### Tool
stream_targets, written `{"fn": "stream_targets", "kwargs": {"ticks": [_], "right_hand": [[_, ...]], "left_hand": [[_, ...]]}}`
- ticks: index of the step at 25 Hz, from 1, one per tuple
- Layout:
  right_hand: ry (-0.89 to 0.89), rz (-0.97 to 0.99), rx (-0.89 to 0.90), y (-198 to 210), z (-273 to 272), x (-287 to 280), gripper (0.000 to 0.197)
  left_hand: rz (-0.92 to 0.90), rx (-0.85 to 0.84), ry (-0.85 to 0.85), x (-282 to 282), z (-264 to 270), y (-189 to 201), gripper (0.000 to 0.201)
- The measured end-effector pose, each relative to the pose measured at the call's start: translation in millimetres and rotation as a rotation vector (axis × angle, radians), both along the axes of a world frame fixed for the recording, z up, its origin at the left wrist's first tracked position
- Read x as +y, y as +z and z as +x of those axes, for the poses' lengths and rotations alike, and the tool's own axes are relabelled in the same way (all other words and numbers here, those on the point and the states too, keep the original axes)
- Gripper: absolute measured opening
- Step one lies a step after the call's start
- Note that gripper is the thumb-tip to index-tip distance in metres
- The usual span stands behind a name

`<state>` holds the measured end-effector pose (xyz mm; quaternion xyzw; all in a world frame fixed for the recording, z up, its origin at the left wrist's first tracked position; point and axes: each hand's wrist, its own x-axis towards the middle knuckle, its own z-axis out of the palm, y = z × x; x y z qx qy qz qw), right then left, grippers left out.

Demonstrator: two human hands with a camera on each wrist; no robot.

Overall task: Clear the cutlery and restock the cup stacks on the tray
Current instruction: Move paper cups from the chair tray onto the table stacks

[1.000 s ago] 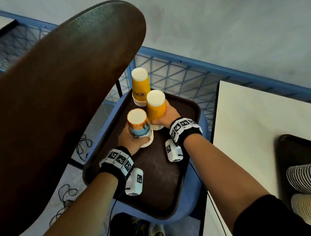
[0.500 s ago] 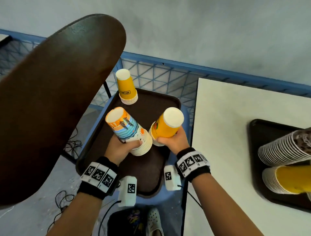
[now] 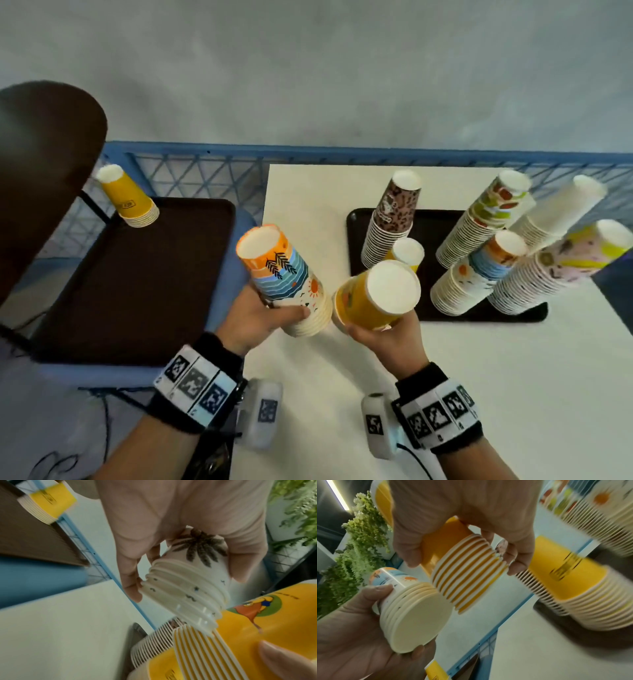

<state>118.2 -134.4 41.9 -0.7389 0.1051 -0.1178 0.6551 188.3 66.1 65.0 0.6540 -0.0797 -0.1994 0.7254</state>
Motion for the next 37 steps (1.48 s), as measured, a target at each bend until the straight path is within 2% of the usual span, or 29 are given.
{"fn": "stream_targets", "kwargs": {"ticks": [2, 4, 6, 8, 11, 14, 18, 22, 24, 26, 29, 31, 33, 37], "right_hand": [[-0.05, 0.022, 0.014, 4, -15, -39, 0.098], [-0.107, 0.06, -0.006, 17, -28, -76, 0.098], [-0.144, 0.098, -0.023, 29, -33, -108, 0.091], [-0.162, 0.125, -0.03, 39, -32, -128, 0.076], [-0.134, 0.143, -0.054, 47, -17, -135, 0.07], [-0.081, 0.111, -0.07, 50, 6, -127, 0.078], [-0.038, -0.023, -0.023, 37, 49, -114, 0.089], [-0.007, -0.202, 0.225, 1, 80, -103, 0.091], [-0.019, -0.229, 0.363, -19, 82, -98, 0.089], [-0.068, -0.202, 0.388, -35, 77, -94, 0.088], [-0.099, -0.167, 0.401, -41, 80, -94, 0.091], [-0.048, -0.244, 0.48, -39, 76, -98, 0.09], [-0.015, -0.303, 0.516, -37, 59, -107, 0.081], [-0.009, -0.157, 0.563, -35, -34, -149, 0.047]], "left_hand": [[0.01, -0.025, 0.002, -42, -13, 9, 0.069], [0.005, -0.047, 0.021, -82, -25, 19, 0.08], [-0.019, -0.066, 0.053, -113, -35, 28, 0.089], [-0.031, -0.079, 0.11, -133, -43, 34, 0.088], [-0.021, -0.095, 0.188, -144, -48, 43, 0.071], [-0.003, -0.096, 0.227, -138, -43, 47, 0.064], [0.008, -0.109, 0.259, -121, -29, 50, 0.056], [0.011, -0.105, 0.251, -108, -10, 47, 0.041], [0.019, -0.1, 0.218, -106, -2, 43, 0.047], [0.026, -0.088, 0.193, -108, 2, 42, 0.055], [0.02, -0.09, 0.113, -117, 6, 38, 0.071], [0.012, -0.068, 0.069, -129, 1, 38, 0.085], [0.003, -0.066, 0.039, -146, -3, 41, 0.088], [-0.001, -0.13, -0.021, -191, -10, 52, 0.087]]}}
